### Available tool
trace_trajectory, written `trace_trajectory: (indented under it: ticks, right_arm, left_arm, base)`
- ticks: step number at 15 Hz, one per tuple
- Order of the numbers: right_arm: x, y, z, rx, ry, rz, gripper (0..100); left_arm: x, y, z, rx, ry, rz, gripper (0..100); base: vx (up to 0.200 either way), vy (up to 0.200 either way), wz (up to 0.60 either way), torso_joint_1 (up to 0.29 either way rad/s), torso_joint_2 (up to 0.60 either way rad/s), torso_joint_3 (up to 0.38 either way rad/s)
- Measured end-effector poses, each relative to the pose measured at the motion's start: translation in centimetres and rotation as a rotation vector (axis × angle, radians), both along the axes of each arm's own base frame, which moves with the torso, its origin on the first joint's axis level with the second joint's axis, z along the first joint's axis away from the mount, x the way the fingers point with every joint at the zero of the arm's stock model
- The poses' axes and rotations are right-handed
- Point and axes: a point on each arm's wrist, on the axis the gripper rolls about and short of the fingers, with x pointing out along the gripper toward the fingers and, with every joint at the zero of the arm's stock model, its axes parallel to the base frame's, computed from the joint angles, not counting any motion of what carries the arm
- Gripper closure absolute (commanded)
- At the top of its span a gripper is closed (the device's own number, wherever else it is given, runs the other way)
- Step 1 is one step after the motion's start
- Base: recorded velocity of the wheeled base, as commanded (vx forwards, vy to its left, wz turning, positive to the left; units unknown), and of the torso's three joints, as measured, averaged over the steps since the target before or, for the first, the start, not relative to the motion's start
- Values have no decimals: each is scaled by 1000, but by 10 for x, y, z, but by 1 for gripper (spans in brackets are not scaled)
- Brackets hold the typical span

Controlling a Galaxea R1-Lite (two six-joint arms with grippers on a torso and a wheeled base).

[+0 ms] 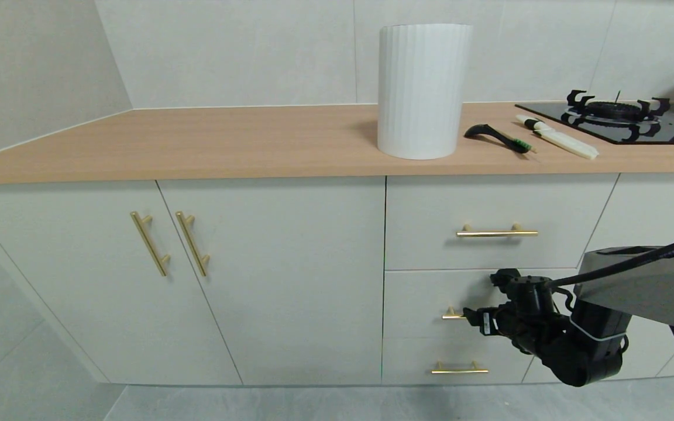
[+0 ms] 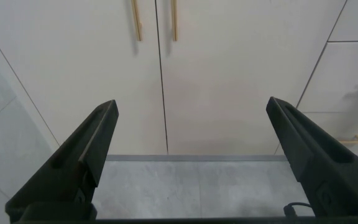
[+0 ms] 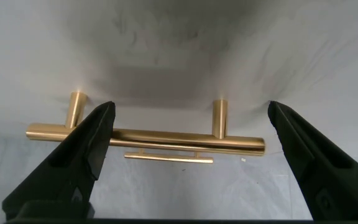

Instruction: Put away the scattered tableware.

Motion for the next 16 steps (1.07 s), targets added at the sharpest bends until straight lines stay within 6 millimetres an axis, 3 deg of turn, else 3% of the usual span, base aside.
trace_trajectory:
  ticks: [16]
  right_arm:
    - [-6,-2,-10,-21,79,-1,0]
  left_arm:
    - [0,0,0,0,0,0,0]
  base:
    - [0,0,0,0,0,0]
